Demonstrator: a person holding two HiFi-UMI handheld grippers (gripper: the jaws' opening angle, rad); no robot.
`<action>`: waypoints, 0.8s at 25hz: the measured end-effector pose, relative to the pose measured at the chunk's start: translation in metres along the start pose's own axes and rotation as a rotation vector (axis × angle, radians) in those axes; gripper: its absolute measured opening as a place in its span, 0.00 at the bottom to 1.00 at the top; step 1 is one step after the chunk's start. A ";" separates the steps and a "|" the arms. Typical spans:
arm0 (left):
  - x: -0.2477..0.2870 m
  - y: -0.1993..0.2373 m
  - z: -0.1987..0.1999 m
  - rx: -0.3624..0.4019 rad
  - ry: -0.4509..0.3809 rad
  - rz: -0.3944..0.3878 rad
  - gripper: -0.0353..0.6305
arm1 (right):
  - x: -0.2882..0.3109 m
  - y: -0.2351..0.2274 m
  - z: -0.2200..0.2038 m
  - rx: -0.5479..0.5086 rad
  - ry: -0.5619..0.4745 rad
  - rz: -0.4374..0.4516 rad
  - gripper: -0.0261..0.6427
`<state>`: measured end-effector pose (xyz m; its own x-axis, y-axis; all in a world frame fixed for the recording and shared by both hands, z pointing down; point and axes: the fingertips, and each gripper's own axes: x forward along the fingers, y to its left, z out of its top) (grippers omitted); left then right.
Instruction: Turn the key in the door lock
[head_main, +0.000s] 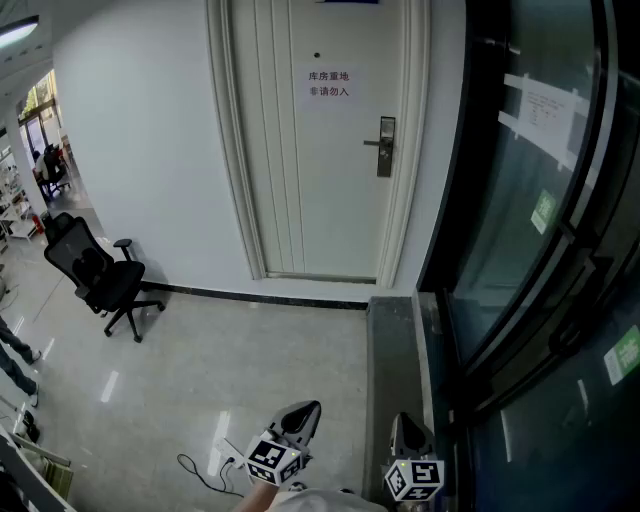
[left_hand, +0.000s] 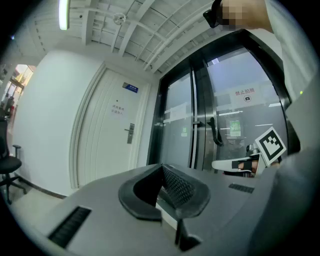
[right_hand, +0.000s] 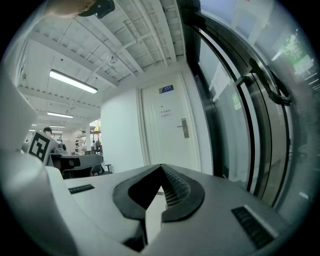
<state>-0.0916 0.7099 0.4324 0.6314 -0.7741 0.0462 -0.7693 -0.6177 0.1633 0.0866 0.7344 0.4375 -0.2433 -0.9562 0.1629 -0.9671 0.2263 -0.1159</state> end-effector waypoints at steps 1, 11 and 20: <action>-0.008 0.005 -0.002 -0.005 0.005 0.009 0.06 | 0.000 0.008 -0.001 -0.002 0.000 0.011 0.03; -0.036 0.014 0.002 0.000 -0.017 0.031 0.06 | 0.010 0.047 0.006 -0.004 -0.017 0.078 0.03; -0.037 0.008 -0.012 -0.018 0.013 0.055 0.06 | 0.002 0.047 0.000 -0.001 -0.037 0.105 0.03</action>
<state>-0.1202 0.7351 0.4441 0.5892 -0.8051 0.0686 -0.8013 -0.5713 0.1774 0.0401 0.7429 0.4326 -0.3405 -0.9334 0.1135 -0.9365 0.3259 -0.1291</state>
